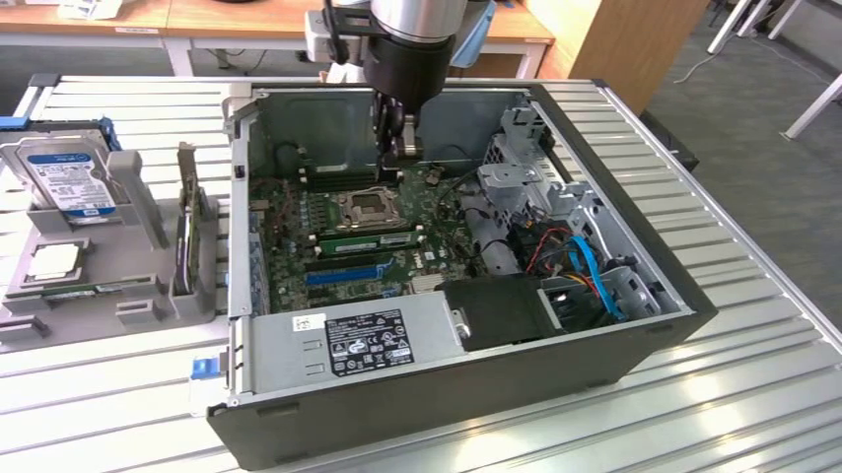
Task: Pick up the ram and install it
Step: 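Press down the ram until it locks into place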
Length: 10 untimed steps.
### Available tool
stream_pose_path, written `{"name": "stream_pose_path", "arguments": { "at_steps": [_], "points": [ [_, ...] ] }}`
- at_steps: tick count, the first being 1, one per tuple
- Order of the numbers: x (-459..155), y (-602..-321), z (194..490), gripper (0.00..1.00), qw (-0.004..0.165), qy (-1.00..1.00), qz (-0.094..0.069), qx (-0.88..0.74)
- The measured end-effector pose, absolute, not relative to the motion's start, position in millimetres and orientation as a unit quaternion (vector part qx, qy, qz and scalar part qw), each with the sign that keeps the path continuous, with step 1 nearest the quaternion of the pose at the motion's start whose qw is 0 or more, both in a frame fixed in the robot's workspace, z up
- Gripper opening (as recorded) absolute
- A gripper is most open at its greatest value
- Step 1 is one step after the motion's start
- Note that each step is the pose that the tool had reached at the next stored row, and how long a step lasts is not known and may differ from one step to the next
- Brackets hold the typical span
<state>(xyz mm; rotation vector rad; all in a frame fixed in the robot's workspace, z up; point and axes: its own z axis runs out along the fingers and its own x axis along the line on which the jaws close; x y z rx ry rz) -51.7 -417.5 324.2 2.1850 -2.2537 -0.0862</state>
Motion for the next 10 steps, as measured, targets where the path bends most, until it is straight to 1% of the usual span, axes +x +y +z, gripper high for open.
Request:
{"name": "stream_pose_path", "arguments": {
  "at_steps": [10],
  "points": [
    [-51.8, -417.6, 324.3, 0.1, -0.001, -0.754, -0.027, 0.656]
  ]
}}
